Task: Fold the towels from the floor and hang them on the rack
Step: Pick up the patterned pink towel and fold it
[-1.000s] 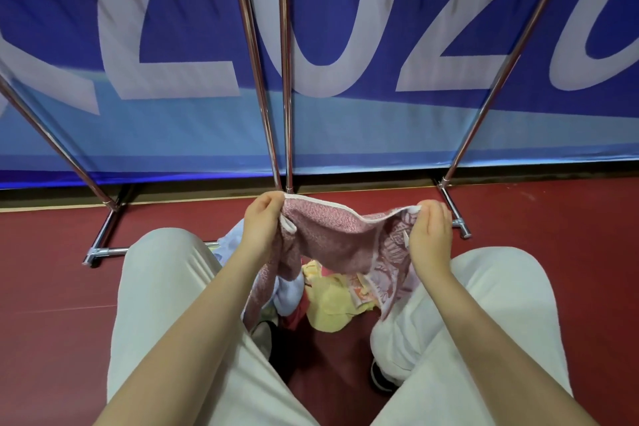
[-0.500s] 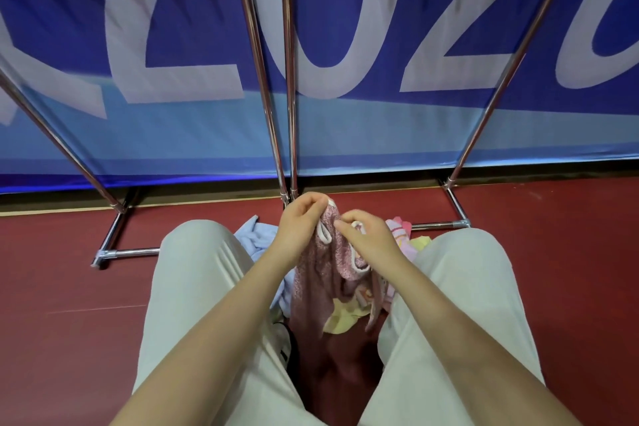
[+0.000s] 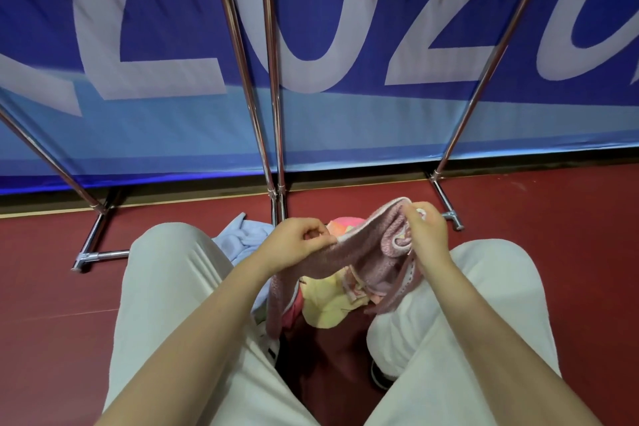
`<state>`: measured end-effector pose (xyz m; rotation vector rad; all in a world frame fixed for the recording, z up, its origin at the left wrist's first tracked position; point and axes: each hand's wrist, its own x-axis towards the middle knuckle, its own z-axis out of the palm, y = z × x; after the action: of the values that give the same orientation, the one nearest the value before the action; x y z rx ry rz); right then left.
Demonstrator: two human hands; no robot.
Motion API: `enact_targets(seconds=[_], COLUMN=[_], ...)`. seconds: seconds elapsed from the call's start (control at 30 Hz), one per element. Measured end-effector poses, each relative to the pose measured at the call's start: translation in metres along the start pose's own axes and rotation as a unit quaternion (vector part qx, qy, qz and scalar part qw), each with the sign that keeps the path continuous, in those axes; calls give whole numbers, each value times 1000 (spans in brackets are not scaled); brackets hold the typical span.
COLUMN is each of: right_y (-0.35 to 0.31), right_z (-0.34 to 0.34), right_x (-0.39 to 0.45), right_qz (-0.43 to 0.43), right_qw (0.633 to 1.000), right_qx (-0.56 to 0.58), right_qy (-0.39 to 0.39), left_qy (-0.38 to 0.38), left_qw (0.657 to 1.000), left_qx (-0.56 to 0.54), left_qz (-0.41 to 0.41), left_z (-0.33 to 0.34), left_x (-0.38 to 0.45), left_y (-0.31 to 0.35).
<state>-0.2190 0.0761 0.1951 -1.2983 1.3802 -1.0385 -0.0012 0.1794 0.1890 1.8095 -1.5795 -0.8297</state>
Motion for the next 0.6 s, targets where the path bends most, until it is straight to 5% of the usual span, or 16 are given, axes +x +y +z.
enact_targets(seconds=[0.13,0.4,0.6], right_y=[6,10,5], right_z=[-15,-23,-12], right_x=[9,10,2], right_qz=[27,44,15], right_qw=[998,997,1000], right_qx=[31,49,-10], right_qy=[39,33,17], left_qy=[14,211,227], left_qw=[999,955,949], left_qx=[-45,-188,-206], left_qz=[-9,-92,-68], left_z=[-9,-21,-20], left_x=[-4,-3,-1], left_y=[3,-4,2])
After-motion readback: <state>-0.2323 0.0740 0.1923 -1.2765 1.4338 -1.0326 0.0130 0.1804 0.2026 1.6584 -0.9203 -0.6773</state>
